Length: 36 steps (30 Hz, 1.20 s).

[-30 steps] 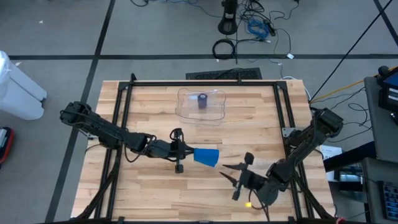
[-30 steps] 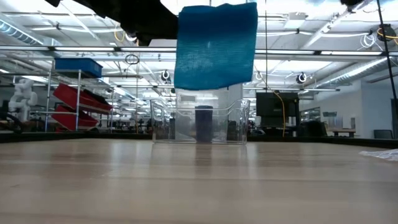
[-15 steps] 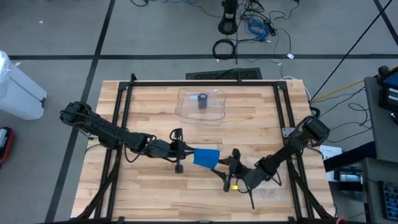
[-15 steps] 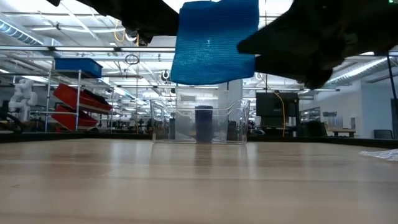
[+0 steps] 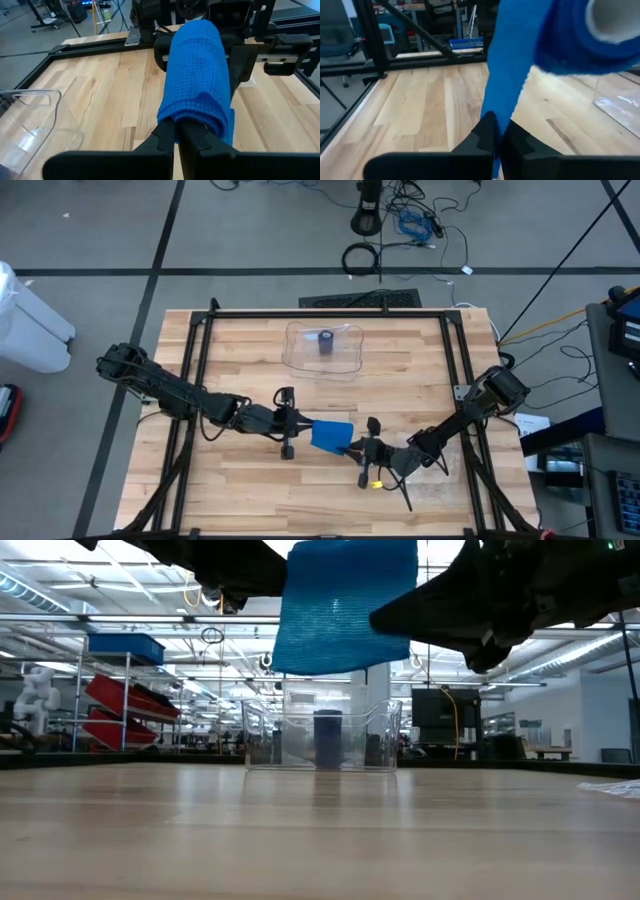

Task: Roll bandage
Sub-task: Roll the blue bandage

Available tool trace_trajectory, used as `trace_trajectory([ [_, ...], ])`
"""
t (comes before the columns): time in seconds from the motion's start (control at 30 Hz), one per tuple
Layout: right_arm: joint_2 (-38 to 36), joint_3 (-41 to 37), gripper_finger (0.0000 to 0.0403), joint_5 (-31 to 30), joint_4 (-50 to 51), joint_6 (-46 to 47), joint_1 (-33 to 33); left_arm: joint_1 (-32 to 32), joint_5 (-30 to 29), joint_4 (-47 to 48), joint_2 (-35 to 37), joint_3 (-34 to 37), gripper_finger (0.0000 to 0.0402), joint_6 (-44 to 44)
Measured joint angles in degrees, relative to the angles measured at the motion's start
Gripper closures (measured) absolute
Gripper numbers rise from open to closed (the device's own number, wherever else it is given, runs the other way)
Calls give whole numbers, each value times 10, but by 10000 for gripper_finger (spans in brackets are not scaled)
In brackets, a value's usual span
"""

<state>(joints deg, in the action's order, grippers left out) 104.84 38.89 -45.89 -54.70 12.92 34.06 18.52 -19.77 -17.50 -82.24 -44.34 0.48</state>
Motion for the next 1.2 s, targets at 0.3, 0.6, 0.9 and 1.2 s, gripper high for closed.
trace_trajectory([
  [0.3, 0, 0, 403, 28, 73, 60, 1, 4, 0, -18, 0, 0, 395, -2],
  [0.6, -3, 38, 403, 86, 71, 22, 10, 3, -10, -3, 0, 0, 395, -1],
  [0.9, -3, 58, 403, 30, 246, 117, -10, 15, 2, -14, 1, 0, 395, -1],
  [1.2, -3, 58, 403, -155, 261, 64, 10, 19, 75, -15, 3, 0, 395, -1],
])
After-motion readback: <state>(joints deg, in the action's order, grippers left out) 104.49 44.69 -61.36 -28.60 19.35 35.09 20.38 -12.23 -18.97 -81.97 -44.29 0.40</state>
